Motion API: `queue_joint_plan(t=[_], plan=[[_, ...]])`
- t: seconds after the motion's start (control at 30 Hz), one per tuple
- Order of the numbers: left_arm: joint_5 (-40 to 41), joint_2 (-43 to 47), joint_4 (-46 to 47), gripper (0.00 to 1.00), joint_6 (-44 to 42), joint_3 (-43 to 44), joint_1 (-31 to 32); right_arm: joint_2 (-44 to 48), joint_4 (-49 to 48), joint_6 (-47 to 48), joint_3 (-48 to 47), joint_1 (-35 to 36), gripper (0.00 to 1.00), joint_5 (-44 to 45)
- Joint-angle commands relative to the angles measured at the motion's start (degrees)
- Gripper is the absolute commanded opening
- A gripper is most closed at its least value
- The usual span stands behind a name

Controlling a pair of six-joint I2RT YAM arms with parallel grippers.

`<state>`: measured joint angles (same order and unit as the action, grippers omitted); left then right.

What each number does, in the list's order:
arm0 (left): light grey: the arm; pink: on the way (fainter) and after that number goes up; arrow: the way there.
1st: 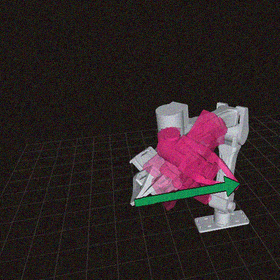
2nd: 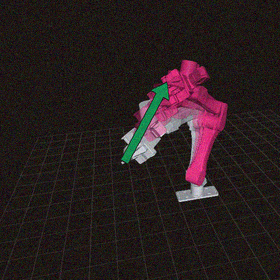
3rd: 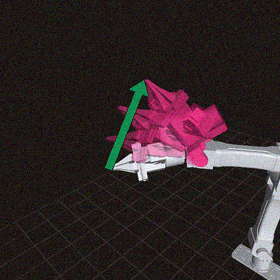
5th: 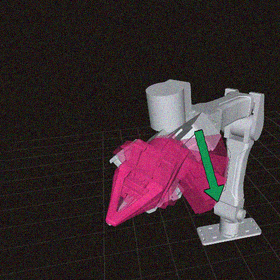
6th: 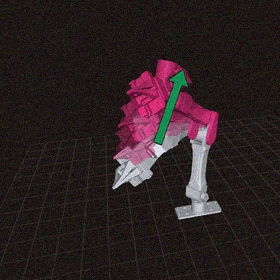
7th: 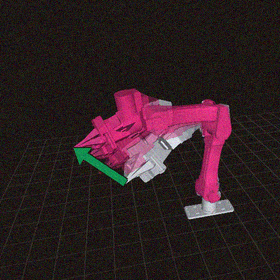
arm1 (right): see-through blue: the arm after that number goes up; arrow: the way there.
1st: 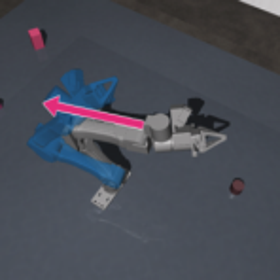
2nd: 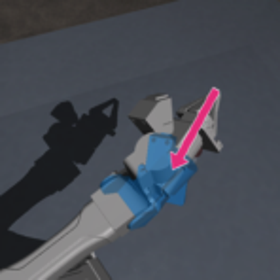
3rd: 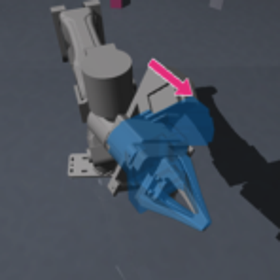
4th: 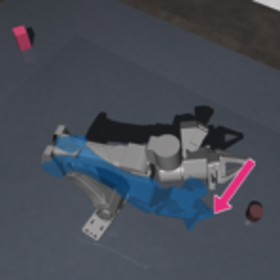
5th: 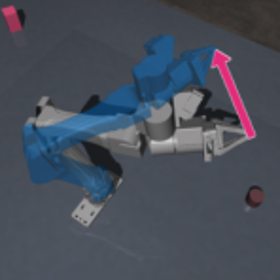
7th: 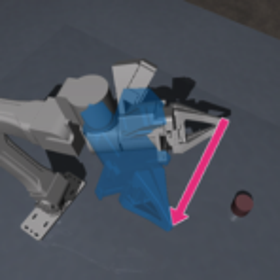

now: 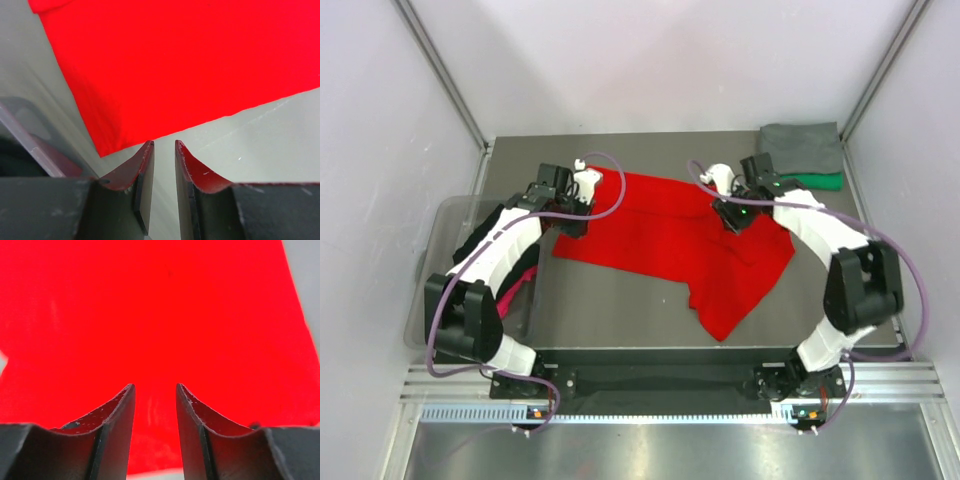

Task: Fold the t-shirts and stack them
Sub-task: Fold the tshirt

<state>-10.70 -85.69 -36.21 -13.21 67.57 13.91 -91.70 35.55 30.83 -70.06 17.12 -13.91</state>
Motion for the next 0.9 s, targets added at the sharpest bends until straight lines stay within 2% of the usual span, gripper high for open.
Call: queue_joint_plan(t=[0.0, 0.3, 0.63, 0.87], plan=[[-0.81, 2.19, 1.75, 0.29, 0.2, 0.02, -0.11, -6.9, -0.75, -0.6, -6.04, 3.0, 0.38, -1.82], [0.51, 2.99, 2.54, 0.29, 0.73, -0.86, -0.2, -17.28, -0.31, -1.12, -13.43, 5.55, 0.36, 2.22], [0.85, 2.63, 2.72, 0.28, 1.0, -0.77, -0.29, -22.55, 0.66, -1.91, -16.51, 5.64, 0.36, 3.8], [5.5, 2.72, 3.86, 0.29, 3.01, -0.6, -1.17, -22.91, 1.27, -2.09, -16.16, 6.43, 0.36, 3.19]])
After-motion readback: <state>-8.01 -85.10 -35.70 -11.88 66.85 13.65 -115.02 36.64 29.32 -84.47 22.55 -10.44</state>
